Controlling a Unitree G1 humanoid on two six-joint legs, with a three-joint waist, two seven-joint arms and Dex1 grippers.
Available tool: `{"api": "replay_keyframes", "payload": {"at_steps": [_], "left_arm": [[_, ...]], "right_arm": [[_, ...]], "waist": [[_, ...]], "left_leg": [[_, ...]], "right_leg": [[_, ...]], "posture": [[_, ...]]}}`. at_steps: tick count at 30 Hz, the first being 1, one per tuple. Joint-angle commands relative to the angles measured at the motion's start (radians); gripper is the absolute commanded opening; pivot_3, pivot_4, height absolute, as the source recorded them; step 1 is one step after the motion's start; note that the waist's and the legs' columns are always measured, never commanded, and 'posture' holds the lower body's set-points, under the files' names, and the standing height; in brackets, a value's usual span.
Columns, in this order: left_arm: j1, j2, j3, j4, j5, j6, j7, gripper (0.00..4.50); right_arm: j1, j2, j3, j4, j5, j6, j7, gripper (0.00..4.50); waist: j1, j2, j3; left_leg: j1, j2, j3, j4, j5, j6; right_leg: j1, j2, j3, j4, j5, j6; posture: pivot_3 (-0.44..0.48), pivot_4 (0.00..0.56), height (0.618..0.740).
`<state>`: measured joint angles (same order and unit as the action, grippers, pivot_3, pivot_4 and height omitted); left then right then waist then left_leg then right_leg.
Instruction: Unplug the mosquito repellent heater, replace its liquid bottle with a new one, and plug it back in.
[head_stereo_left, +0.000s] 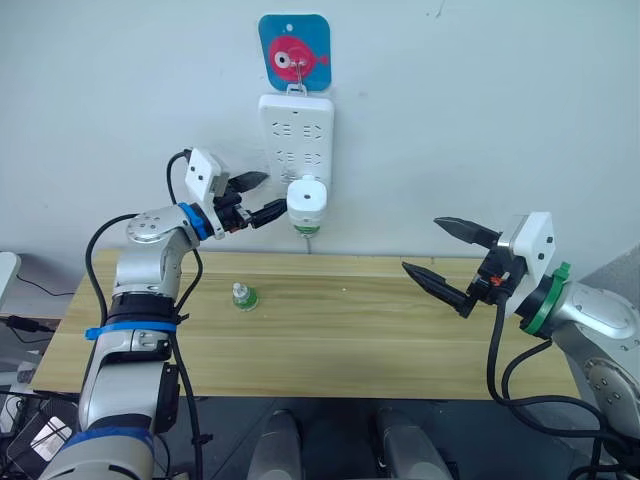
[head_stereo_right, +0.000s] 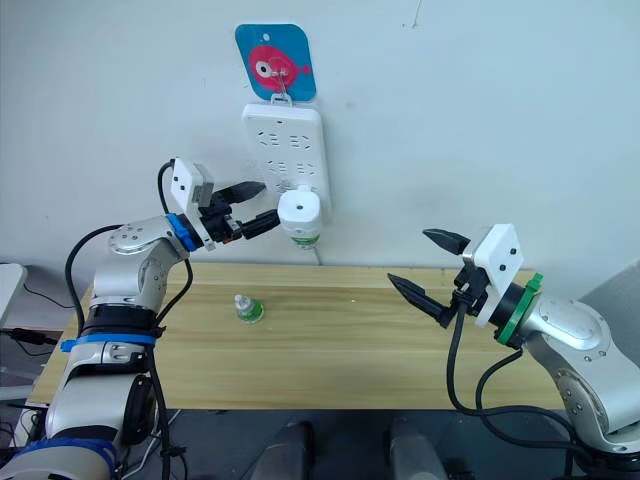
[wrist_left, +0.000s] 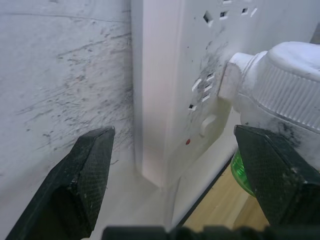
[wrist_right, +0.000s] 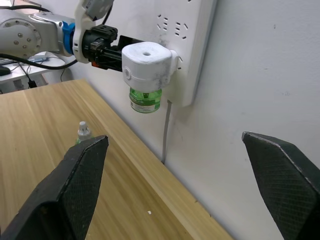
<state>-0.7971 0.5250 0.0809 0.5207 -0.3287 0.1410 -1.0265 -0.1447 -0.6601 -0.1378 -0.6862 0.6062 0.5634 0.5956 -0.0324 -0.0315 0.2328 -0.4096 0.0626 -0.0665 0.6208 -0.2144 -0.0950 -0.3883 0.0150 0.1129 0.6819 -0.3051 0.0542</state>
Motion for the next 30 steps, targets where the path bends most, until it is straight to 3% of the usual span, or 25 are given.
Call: {"api": "replay_keyframes", "payload": {"at_steps": [1,8,11,18,22,30], "left_arm": [[-0.030,0.005,-0.001,-0.039,-0.015,0.001,-0.037,4.11],[-0.023,0.015,0.005,-0.121,-0.040,0.053,-0.075,4.11],[-0.010,0.020,0.010,-0.158,-0.054,0.085,-0.083,3.55],[0.006,0.009,-0.011,-0.218,-0.062,0.133,-0.098,1.38],[0.010,-0.003,-0.016,-0.237,-0.066,0.146,-0.089,1.31],[0.012,-0.017,-0.022,-0.254,-0.069,0.161,-0.084,1.31]], "right_arm": [[0.002,-0.001,-0.026,-0.043,0.015,-0.001,-0.014,4.50],[-0.004,0.007,-0.014,-0.045,0.016,-0.001,-0.024,4.50],[-0.028,0.023,0.002,-0.043,0.008,-0.001,-0.043,4.50],[-0.121,0.074,0.083,-0.089,-0.033,0.093,-0.184,4.50],[-0.213,0.160,0.166,-0.122,-0.083,0.240,-0.365,4.50],[-0.333,0.344,0.301,-0.107,-0.164,0.388,-0.542,4.50]], "waist": [[-0.004,0.000,0.000],[-0.016,0.005,0.005],[-0.016,0.006,0.007],[-0.017,0.009,0.008],[-0.017,0.009,0.009],[-0.016,0.009,0.009]], "left_leg": [[-0.001,0.000,0.000,0.001,0.000,0.000],[-0.006,0.000,-0.008,0.005,-0.001,0.001],[-0.008,0.000,-0.011,0.006,0.000,0.001],[-0.009,0.000,-0.013,0.006,0.000,0.001],[-0.009,0.000,-0.014,0.006,0.000,0.001],[-0.013,-0.001,-0.016,0.006,0.000,0.001]], "right_leg": [[0.000,0.000,0.000,0.000,0.000,0.000],[0.000,0.000,-0.008,0.000,0.000,0.000],[0.000,0.000,-0.011,0.000,0.000,0.000],[0.000,0.000,-0.013,0.000,0.000,0.000],[0.000,0.000,-0.014,0.000,0.000,0.000],[-0.002,-0.001,-0.017,0.000,0.000,-0.001]], "posture": [[-0.075,0.245,0.735],[-0.067,0.242,0.735],[-0.064,0.240,0.735],[-0.075,0.239,0.735],[-0.087,0.238,0.735],[-0.098,0.234,0.735]]}}
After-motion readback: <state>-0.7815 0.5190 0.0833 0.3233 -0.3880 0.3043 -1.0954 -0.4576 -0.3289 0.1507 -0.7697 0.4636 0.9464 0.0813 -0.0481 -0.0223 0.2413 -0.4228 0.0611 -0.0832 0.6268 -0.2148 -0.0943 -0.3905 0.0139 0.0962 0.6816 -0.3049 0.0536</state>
